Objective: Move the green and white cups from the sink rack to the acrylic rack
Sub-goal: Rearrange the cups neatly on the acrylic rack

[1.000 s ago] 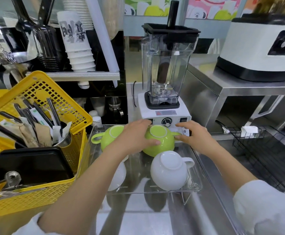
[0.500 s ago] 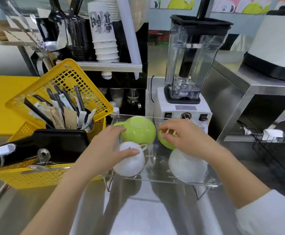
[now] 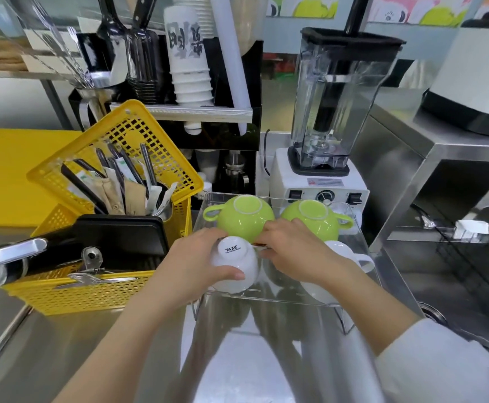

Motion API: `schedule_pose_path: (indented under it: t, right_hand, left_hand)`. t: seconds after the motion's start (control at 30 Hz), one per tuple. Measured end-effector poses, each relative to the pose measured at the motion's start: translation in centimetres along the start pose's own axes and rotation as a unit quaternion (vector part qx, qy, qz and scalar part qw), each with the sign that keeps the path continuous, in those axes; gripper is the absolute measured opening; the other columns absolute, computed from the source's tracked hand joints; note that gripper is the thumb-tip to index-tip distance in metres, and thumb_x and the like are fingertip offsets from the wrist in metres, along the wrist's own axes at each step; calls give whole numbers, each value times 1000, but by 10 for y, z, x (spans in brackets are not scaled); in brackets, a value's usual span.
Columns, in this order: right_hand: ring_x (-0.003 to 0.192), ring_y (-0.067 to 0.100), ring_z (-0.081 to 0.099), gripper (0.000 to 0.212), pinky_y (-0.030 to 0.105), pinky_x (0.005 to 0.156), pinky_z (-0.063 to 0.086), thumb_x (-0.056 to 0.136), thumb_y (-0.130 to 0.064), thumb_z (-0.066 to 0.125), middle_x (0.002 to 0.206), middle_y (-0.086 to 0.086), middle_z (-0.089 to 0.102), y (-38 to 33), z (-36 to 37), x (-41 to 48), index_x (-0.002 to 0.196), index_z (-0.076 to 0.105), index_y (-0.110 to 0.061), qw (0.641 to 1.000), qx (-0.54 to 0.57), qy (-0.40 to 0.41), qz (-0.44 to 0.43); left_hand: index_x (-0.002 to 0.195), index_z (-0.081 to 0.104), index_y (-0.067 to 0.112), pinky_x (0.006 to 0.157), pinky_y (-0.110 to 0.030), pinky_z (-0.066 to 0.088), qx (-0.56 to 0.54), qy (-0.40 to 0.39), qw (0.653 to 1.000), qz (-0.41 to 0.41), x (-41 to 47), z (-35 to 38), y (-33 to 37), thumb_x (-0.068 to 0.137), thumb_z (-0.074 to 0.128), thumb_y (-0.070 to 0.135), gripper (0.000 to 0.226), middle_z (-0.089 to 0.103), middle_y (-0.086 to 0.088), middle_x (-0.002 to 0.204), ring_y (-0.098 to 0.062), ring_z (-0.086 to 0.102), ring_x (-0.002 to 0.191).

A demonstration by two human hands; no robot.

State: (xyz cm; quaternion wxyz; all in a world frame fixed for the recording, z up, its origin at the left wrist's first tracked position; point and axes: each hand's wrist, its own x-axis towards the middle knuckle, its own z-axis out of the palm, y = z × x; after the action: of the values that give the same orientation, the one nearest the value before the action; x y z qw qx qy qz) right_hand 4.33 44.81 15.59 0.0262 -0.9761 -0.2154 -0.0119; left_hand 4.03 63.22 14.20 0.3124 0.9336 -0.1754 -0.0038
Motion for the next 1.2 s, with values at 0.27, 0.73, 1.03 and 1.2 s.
schedule_pose_path:
  t: [0.27, 0.73, 1.03, 1.2]
  right_hand:
    - [85, 29, 51, 18, 34, 67, 16, 85, -11, 50, 80, 11, 61, 1, -5, -11, 69, 58, -11, 999, 49, -17, 14]
    - [106, 23, 51, 32, 33, 90, 34, 89, -30, 55, 116, 4, 57, 20, -21, -13, 118, 57, -16, 992, 118, -1, 35]
    - [109, 24, 51, 40, 35, 91, 38, 87, -32, 57, 122, 7, 56, 32, -13, 7, 122, 53, -15, 987, 135, 19, 83]
    - [119, 29, 43, 47, 40, 96, 30, 84, -36, 58, 126, 9, 50, 37, -1, 19, 123, 47, -13, 991, 70, 14, 112]
  left_hand:
    - [128, 50, 31, 94, -23, 29, -60, -45, 997, -5, 1, -3, -12, 68, 78, 33, 66, 43, 14, 119, -7, 43, 112]
    - [129, 45, 23, 92, -17, 23, -31, 70, 994, 74, 8, -20, -2, 84, 59, 41, 51, 41, 6, 136, 3, 32, 113]
    - [138, 32, 25, 106, -46, 31, 177, -125, 974, 72, 102, -18, 24, 64, 69, 61, 90, 36, -5, 143, -26, 31, 131]
    - [138, 22, 36, 101, -49, 33, 255, -227, 938, 58, 128, -2, 23, 53, 71, 66, 103, 32, -2, 141, -27, 29, 127]
